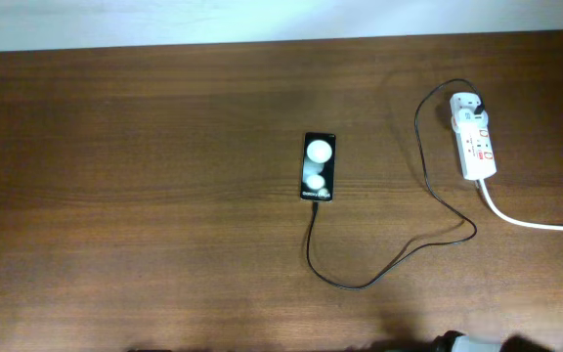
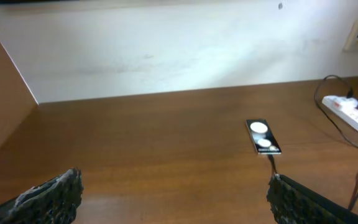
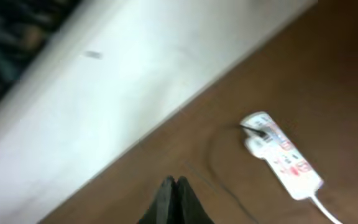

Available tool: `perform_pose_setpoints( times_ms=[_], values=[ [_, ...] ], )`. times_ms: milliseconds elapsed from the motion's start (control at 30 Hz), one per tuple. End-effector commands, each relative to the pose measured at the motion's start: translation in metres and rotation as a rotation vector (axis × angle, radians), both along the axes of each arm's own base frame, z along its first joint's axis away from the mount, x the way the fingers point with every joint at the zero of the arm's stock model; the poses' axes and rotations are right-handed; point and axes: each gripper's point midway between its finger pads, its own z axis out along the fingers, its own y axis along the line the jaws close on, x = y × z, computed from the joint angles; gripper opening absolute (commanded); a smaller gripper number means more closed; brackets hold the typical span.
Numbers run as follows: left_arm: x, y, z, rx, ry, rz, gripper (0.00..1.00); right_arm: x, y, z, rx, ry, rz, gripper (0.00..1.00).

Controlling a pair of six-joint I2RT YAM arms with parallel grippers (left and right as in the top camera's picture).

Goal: Plug charger to phone and switch on socket

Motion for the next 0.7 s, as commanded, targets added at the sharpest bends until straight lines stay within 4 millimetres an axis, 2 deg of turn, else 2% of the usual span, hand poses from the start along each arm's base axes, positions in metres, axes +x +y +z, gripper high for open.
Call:
perform_pose_setpoints(
  times_ms=[0,33,100,233,267,333,367,433,533,567,600,667],
  values=[
    [-0.021,0.002,-0.002,0.011,-0.090,0.023,0.99,-0.044,0.049,0.076,0.034,-0.253,0.108,0.04],
    [-0.026,0.002,-0.002,0.011,-0.113,0.034,0.99,-0.059,0.060,0.098,0.009,-0.329,0.136,0.04],
    [-0.028,0.001,-0.002,0.012,-0.116,0.055,0.99,-0.078,0.074,0.122,0.000,-0.417,0.161,0.04],
    [-0.028,0.000,-0.009,0.014,-0.084,0.083,0.99,-0.087,0.105,0.130,0.039,-0.446,0.277,0.04],
    [-0.029,0.000,-0.018,0.015,-0.049,0.083,0.99,-0.092,0.110,0.132,0.036,-0.454,0.287,0.04],
    [-0.035,0.000,-0.051,0.018,0.087,0.082,0.99,-0.110,0.123,0.137,0.029,-0.473,0.314,0.04],
    [-0.034,0.000,-0.053,0.017,0.096,0.080,0.99,-0.116,0.128,0.140,0.026,-0.483,0.330,0.04],
    [-0.024,0.001,-0.038,0.016,0.034,0.081,0.99,-0.121,0.134,0.142,0.024,-0.492,0.348,0.04],
    [0.022,-0.005,-0.022,0.009,-0.035,0.043,0.99,-0.127,0.142,0.144,0.027,-0.501,0.376,0.04],
    [0.047,-0.014,-0.017,0.002,-0.070,-0.009,0.99,-0.130,0.146,0.145,0.021,-0.508,0.392,0.04],
    [0.086,-0.021,-0.020,-0.002,-0.107,-0.056,0.99,-0.134,0.150,0.146,0.021,-0.515,0.407,0.04],
    [0.135,-0.023,-0.040,-0.002,-0.130,-0.073,0.99,-0.138,0.151,0.148,0.018,-0.522,0.410,0.04]
  ],
)
